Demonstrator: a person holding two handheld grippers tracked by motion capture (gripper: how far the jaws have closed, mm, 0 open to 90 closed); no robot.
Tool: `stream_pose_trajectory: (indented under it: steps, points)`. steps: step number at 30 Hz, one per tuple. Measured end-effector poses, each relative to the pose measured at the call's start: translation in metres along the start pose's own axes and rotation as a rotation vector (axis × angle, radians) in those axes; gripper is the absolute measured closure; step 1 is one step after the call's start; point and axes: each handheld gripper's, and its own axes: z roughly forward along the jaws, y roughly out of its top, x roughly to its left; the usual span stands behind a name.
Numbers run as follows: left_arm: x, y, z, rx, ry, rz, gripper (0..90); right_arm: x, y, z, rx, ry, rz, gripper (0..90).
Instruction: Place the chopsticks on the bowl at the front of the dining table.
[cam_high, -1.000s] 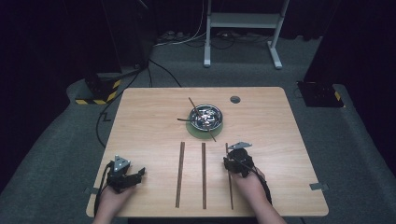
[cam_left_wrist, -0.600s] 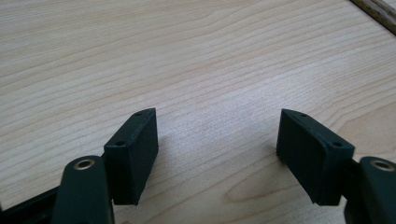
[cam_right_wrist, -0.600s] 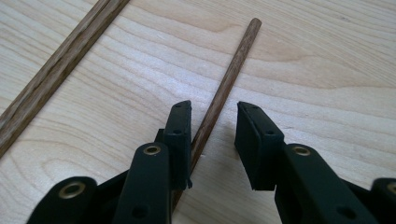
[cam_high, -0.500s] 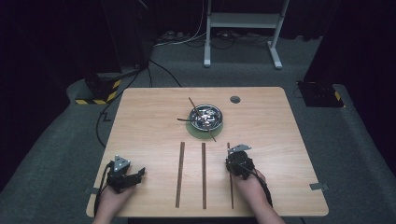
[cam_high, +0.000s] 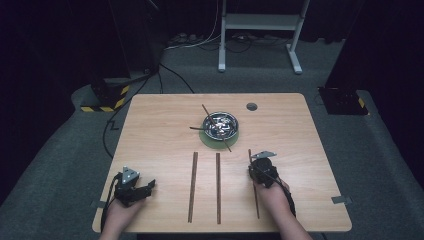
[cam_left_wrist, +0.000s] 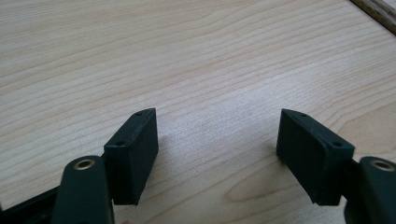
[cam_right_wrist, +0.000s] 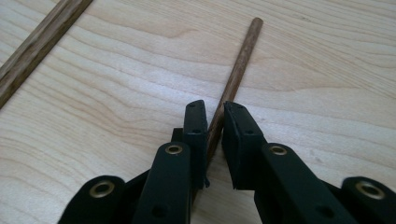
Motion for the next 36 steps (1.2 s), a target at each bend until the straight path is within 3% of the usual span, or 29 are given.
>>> stream_pose_trajectory:
  steps: [15, 28, 36]
  points:
    - [0.0, 0.0, 0.0, 0.0, 0.0, 0.0, 29.6, 0.0022, 0.0013, 0.001, -0.001, 0.001, -0.007, 83.4]
    - [0.0, 0.0, 0.0, 0.0, 0.001, -0.001, 29.7, -0.0001, -0.0053, -0.0059, 0.006, 0.011, 0.031, 72.3]
    - [0.0, 0.0, 0.0, 0.0, 0.0, -0.001, 29.6, 0.0039, -0.0025, -0.0065, 0.038, -0.01, 0.004, 69.3]
